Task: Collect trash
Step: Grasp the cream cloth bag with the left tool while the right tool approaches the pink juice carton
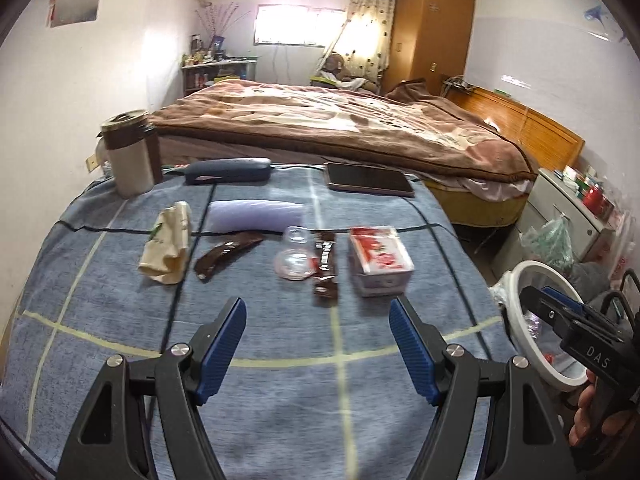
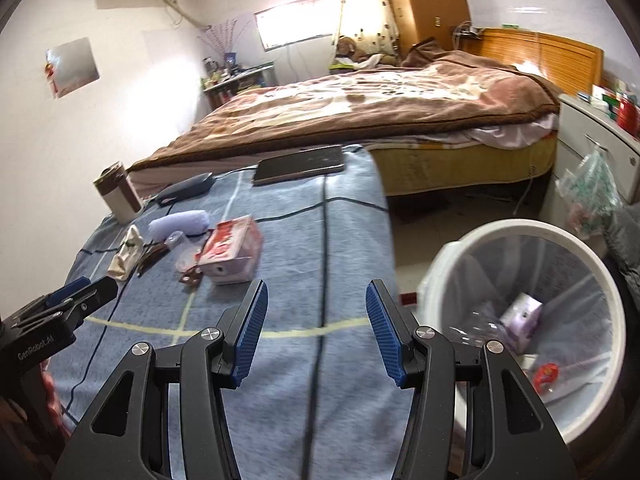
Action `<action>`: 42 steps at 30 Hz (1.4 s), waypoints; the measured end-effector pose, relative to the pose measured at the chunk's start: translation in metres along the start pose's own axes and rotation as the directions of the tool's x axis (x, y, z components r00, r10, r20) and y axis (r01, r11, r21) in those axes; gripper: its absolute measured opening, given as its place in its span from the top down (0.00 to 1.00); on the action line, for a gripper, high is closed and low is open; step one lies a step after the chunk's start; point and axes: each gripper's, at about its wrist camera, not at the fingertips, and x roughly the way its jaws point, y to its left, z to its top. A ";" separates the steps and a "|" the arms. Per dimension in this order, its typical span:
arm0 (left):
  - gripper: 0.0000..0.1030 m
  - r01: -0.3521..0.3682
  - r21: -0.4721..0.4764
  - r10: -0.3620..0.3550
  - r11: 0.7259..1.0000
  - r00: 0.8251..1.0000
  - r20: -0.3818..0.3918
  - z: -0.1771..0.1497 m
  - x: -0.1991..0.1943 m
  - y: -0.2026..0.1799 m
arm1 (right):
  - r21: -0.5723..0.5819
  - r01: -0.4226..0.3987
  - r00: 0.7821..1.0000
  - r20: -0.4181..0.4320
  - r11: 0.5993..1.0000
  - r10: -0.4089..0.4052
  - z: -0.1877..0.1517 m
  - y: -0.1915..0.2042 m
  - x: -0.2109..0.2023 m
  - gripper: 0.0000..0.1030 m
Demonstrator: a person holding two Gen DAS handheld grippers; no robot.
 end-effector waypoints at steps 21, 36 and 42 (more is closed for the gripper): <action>0.25 -0.131 -0.090 0.130 0.987 0.991 -0.018 0.014 0.025 0.107 | -0.142 -0.016 0.996 -0.085 0.990 0.004 0.016 0.077 0.069 0.41; 0.21 -0.131 -0.111 0.121 0.985 0.988 -0.098 0.041 0.075 0.135 | -0.125 0.017 0.990 -0.140 0.992 -0.034 0.027 0.084 0.101 0.40; 0.20 -0.135 -0.109 0.120 0.985 0.984 -0.134 0.043 0.093 0.139 | -0.129 0.015 0.989 -0.145 0.991 -0.033 0.029 0.087 0.105 0.34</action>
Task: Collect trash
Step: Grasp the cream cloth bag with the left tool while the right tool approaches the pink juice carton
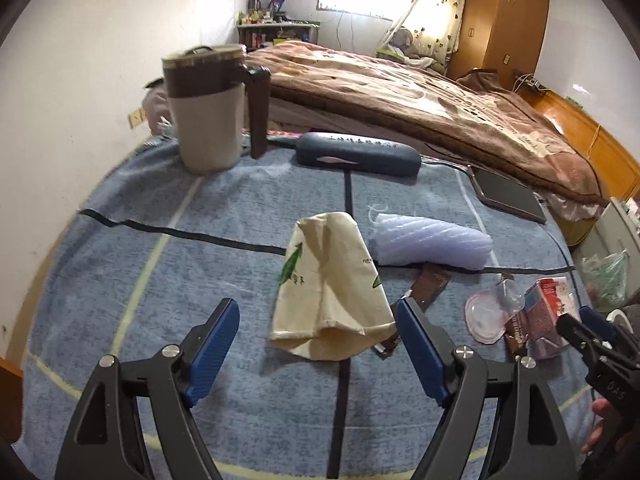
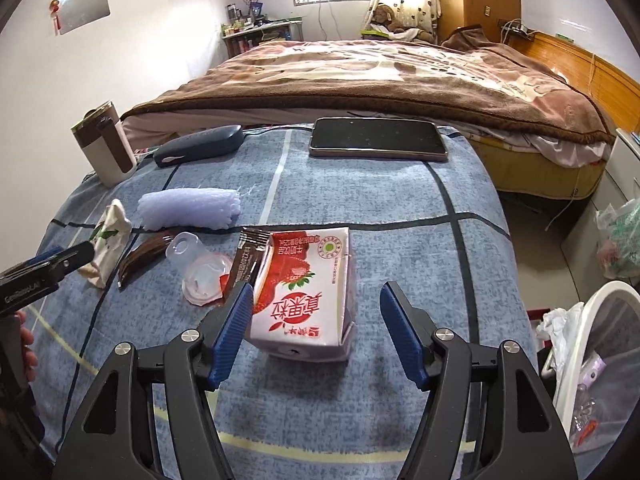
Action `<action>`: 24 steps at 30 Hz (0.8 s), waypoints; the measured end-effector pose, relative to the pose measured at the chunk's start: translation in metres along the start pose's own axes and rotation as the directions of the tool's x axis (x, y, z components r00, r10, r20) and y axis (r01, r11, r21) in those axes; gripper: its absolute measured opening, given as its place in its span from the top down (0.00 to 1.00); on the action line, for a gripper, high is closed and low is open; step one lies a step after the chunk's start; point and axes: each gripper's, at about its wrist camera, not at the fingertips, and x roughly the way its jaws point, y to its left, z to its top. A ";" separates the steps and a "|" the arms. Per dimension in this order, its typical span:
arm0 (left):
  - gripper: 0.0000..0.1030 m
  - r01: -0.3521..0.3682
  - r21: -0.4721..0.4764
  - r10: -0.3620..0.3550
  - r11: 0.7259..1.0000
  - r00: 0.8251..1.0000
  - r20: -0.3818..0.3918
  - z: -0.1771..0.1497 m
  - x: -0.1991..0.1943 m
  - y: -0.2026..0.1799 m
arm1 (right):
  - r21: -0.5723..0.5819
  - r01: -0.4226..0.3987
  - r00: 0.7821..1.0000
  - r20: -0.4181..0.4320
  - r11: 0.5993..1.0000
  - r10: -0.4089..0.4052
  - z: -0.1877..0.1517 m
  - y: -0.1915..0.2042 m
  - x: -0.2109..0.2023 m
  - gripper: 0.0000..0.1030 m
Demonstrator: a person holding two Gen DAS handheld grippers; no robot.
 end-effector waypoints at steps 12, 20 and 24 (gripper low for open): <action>0.20 -0.002 -0.025 0.001 1.000 1.000 -0.018 0.007 0.020 0.002 | -0.020 0.053 0.998 -0.035 0.998 -0.053 0.002 0.004 0.013 0.34; 0.20 0.002 -0.045 -0.003 0.999 1.000 -0.017 0.008 0.028 0.007 | -0.013 0.071 0.997 -0.039 0.997 -0.071 0.000 0.002 0.017 0.34; 0.33 -0.003 -0.036 0.003 0.999 1.000 -0.003 0.007 0.028 0.006 | -0.006 0.075 0.997 -0.034 0.997 -0.075 0.000 0.001 0.018 0.34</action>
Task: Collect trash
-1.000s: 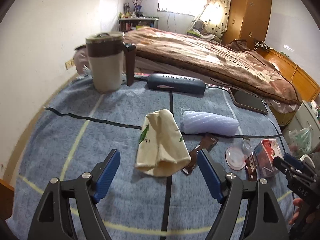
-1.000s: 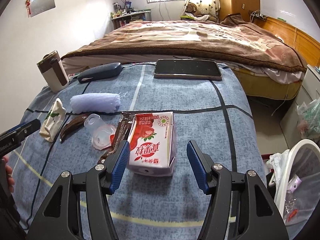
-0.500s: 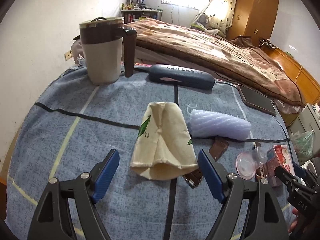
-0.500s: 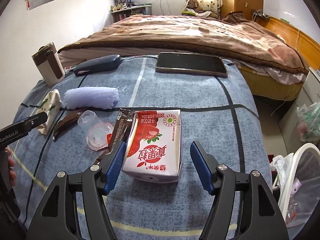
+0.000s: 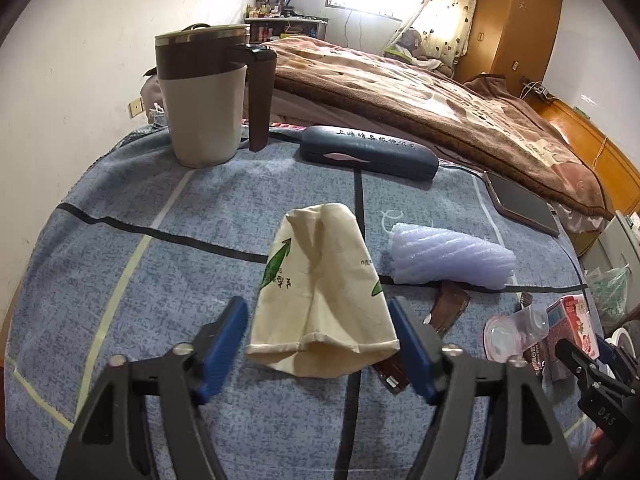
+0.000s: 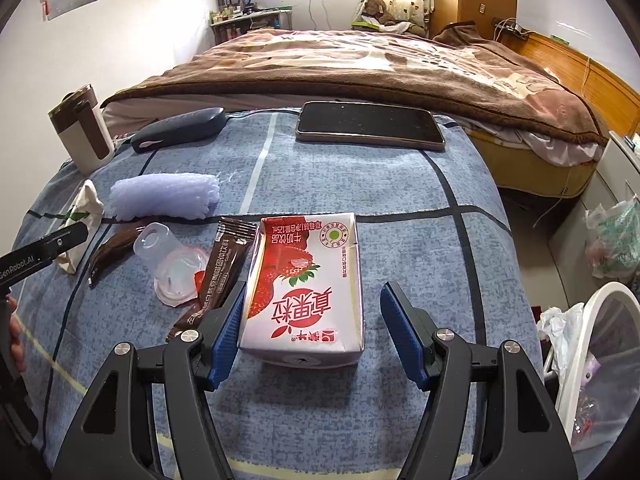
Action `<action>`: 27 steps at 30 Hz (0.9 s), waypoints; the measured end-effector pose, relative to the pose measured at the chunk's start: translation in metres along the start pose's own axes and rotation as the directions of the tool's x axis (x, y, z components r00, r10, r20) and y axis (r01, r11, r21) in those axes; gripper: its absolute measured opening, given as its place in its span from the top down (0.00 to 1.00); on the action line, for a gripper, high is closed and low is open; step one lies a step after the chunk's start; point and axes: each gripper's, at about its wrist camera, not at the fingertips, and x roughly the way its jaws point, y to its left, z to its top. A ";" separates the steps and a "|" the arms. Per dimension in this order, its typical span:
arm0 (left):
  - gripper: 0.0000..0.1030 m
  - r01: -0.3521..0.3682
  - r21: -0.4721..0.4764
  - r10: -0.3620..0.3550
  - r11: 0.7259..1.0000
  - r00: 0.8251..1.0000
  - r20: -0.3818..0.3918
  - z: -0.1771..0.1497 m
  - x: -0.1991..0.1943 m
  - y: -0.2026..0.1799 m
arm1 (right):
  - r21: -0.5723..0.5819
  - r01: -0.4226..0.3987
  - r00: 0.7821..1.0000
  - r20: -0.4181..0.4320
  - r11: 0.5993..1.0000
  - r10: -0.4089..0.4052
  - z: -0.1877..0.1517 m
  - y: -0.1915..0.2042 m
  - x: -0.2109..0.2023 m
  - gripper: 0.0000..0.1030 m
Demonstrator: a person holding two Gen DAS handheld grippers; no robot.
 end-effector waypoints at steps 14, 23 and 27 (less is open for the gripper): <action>0.65 -0.026 0.042 0.024 0.999 0.999 0.038 -0.003 -0.012 -0.007 | 0.054 -0.016 1.000 0.011 0.998 0.016 -0.003 -0.009 -0.001 0.44; 0.66 -0.024 0.048 0.021 0.999 0.998 0.059 -0.011 -0.028 -0.011 | 0.068 -0.041 0.999 0.025 0.997 0.040 -0.006 -0.012 -0.008 0.44; 0.68 -0.022 0.060 0.019 0.998 0.998 0.057 -0.019 -0.034 -0.015 | 0.063 -0.046 0.998 0.033 0.997 0.044 -0.010 -0.013 -0.015 0.44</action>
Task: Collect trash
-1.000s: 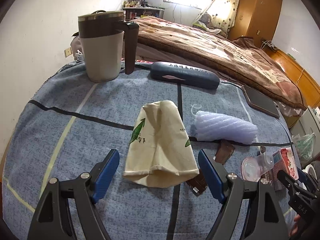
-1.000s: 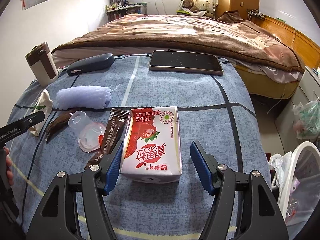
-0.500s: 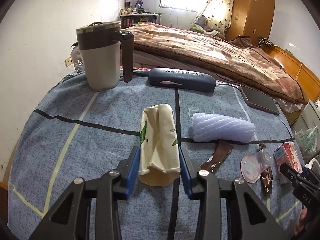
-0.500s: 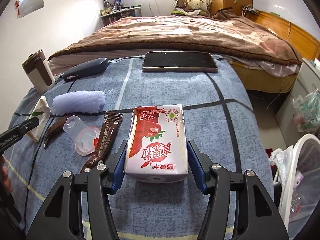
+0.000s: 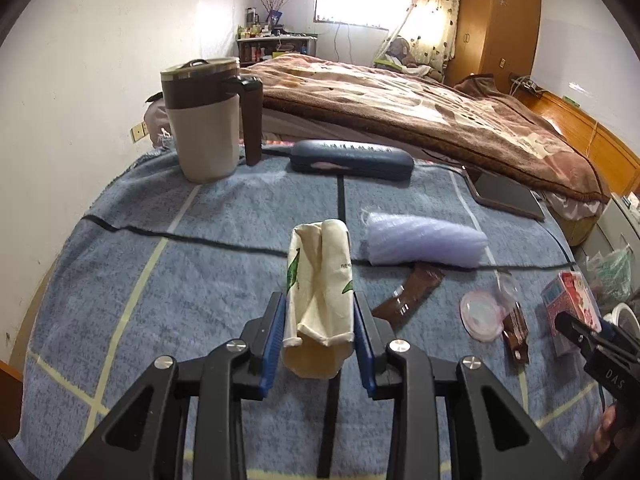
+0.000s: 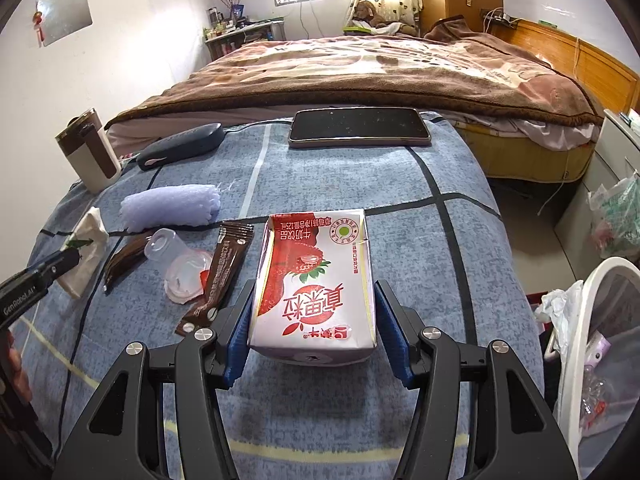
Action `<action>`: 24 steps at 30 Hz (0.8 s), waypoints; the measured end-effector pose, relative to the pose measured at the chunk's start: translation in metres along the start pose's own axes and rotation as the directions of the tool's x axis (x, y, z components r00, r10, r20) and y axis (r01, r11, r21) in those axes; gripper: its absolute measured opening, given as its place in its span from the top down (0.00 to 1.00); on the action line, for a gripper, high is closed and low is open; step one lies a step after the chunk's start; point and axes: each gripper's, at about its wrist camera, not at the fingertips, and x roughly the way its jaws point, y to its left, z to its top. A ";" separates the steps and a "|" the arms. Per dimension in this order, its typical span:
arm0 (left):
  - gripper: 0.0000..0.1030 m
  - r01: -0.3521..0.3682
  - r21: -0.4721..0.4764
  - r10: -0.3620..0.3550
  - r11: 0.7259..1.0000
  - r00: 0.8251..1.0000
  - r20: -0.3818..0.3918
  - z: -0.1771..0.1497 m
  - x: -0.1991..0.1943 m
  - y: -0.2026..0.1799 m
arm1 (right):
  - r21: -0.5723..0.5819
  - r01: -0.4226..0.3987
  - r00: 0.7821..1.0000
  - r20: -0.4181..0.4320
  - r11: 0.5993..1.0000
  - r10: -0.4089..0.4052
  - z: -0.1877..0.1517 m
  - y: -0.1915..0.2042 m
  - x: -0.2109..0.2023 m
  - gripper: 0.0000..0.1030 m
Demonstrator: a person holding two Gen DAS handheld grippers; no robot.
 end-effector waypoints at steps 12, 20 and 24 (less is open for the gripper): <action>0.71 0.023 0.030 -0.024 0.999 0.999 0.038 -0.017 -0.034 -0.020 | 0.003 -0.020 0.999 0.035 1.000 0.020 -0.006 -0.005 -0.020 0.44; 0.71 0.063 0.084 -0.070 0.994 0.994 0.084 -0.021 -0.071 -0.051 | 0.016 -0.034 0.997 0.069 0.999 0.033 -0.011 -0.017 -0.043 0.44; 0.71 0.086 0.115 -0.098 0.990 0.990 0.103 -0.024 -0.087 -0.069 | 0.026 -0.035 0.995 0.095 0.999 0.032 -0.014 -0.025 -0.058 0.44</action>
